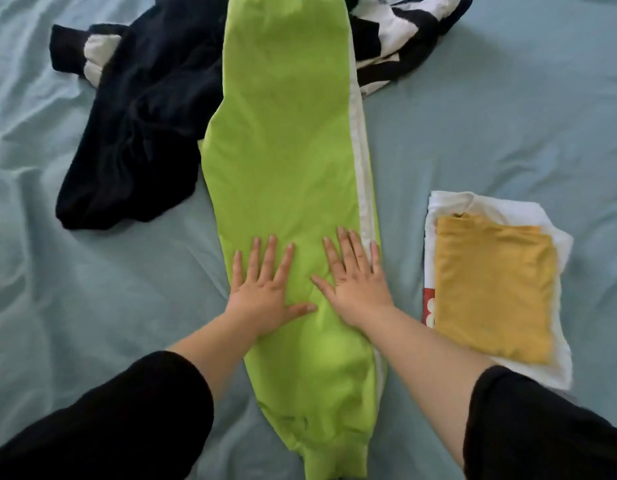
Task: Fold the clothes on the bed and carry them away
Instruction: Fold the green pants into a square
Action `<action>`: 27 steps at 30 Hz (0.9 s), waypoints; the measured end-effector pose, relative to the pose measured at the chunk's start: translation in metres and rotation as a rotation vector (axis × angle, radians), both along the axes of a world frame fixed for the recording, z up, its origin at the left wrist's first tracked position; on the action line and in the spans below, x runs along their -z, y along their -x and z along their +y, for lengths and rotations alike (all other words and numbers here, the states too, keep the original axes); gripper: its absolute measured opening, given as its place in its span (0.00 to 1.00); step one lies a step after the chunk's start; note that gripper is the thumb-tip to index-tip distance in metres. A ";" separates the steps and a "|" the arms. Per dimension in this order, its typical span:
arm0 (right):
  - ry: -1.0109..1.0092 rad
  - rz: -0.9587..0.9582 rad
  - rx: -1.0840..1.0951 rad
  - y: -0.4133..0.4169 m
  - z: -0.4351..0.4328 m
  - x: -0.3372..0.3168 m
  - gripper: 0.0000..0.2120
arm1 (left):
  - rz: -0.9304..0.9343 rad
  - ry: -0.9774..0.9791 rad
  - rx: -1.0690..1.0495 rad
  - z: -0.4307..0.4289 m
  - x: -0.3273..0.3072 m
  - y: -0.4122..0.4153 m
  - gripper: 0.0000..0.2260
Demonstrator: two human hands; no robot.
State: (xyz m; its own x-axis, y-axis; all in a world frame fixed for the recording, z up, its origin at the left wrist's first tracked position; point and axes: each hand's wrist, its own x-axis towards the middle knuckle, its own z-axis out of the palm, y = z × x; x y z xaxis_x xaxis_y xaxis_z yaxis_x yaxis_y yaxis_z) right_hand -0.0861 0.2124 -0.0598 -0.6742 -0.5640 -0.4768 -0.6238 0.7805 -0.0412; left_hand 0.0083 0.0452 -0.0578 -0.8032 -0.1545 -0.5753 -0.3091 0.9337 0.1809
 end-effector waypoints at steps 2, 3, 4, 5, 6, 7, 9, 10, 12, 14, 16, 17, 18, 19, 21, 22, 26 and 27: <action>0.007 0.018 -0.025 -0.012 0.010 -0.001 0.34 | 0.010 -0.009 0.012 0.007 -0.003 -0.011 0.49; -0.003 0.006 -0.070 -0.021 0.020 -0.005 0.35 | 0.002 -0.016 0.044 0.012 -0.006 -0.020 0.49; -0.018 -0.019 -0.121 -0.032 0.034 -0.008 0.36 | -0.014 -0.024 0.085 0.017 -0.010 -0.034 0.49; -0.038 -0.049 -0.165 -0.047 0.052 -0.013 0.37 | -0.038 -0.031 0.123 0.023 -0.012 -0.051 0.49; -0.049 -0.064 -0.199 -0.061 0.072 -0.018 0.37 | -0.067 -0.041 0.147 0.030 -0.013 -0.071 0.48; -0.037 -0.069 -0.221 -0.074 0.090 -0.024 0.36 | -0.089 -0.052 0.156 0.036 -0.014 -0.091 0.46; 0.004 -0.079 -0.252 -0.089 0.118 -0.037 0.32 | -0.124 -0.090 0.166 0.044 -0.018 -0.120 0.43; 0.006 -0.082 -0.281 -0.089 0.126 -0.044 0.30 | -0.127 -0.108 0.171 0.046 -0.020 -0.129 0.41; 0.029 -0.056 -0.370 -0.084 0.140 -0.053 0.28 | -0.097 -0.127 0.201 0.041 -0.026 -0.140 0.42; 0.034 -0.069 -0.487 -0.077 0.152 -0.056 0.34 | -0.044 -0.111 0.314 0.029 -0.033 -0.147 0.46; -0.007 -0.091 -0.571 -0.067 0.156 -0.057 0.44 | 0.034 -0.048 0.486 0.017 -0.037 -0.150 0.49; -0.016 -0.077 -0.585 -0.062 0.152 -0.054 0.45 | 0.063 -0.025 0.508 0.015 -0.041 -0.148 0.49; -0.017 -0.057 -0.585 -0.058 0.144 -0.052 0.44 | 0.103 -0.003 0.507 0.015 -0.041 -0.145 0.49; -0.005 -0.041 -0.573 -0.055 0.133 -0.048 0.42 | 0.121 0.006 0.484 0.018 -0.038 -0.140 0.48; 0.025 -0.013 -0.539 -0.048 0.112 -0.040 0.38 | 0.160 0.025 0.399 0.027 -0.029 -0.128 0.49; 0.018 0.001 -0.521 -0.044 0.103 -0.038 0.37 | 0.167 0.024 0.377 0.031 -0.026 -0.121 0.49; -0.026 0.028 -0.509 -0.035 0.096 -0.045 0.33 | 0.217 -0.153 0.343 0.036 -0.034 -0.115 0.31; -0.027 0.018 -0.514 -0.038 0.098 -0.050 0.34 | 0.240 -0.209 0.307 0.036 -0.041 -0.118 0.26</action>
